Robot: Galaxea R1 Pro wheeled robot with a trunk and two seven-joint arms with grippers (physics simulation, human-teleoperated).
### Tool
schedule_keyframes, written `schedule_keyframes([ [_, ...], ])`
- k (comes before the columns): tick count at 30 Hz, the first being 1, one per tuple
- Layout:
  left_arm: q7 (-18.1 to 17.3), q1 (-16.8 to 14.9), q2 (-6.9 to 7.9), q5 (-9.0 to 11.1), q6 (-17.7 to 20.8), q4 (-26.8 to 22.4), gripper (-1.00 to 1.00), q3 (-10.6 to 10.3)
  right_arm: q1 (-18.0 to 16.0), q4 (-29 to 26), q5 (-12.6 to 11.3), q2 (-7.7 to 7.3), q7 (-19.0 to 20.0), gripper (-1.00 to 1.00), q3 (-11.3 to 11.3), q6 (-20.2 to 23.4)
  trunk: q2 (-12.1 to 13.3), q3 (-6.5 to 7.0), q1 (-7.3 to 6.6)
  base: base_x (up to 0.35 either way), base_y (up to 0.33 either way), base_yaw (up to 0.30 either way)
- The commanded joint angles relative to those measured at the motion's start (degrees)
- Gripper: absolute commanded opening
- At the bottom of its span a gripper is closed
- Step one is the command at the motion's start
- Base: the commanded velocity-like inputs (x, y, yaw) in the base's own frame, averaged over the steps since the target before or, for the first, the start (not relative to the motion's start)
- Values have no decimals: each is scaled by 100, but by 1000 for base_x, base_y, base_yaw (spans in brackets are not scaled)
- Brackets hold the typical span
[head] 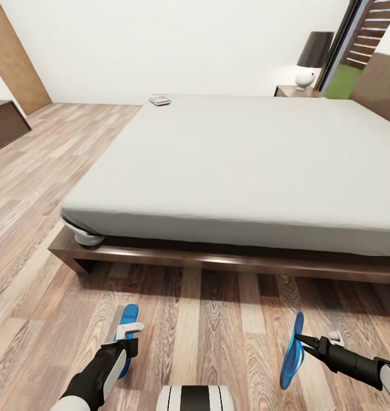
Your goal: In the bedroom, move the book from the bed onto either nightstand, and place the two sandals side by side next to the bed.
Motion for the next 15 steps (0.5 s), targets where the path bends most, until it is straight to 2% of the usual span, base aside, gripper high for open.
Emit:
schedule_keyframes([
  [1, 20, -1, -5, 36, 28, -11, -100, 17, -3, 2, -24, 1, 15, -100, -9, 39, -3, -27, 1, 0, 0, 0],
  [15, 18, -1, -5, 35, 28, -10, -100, 12, -3, 2, -24, 3, 15, -100, -8, 39, -22, -337, 37, 0, 0, 0],
])
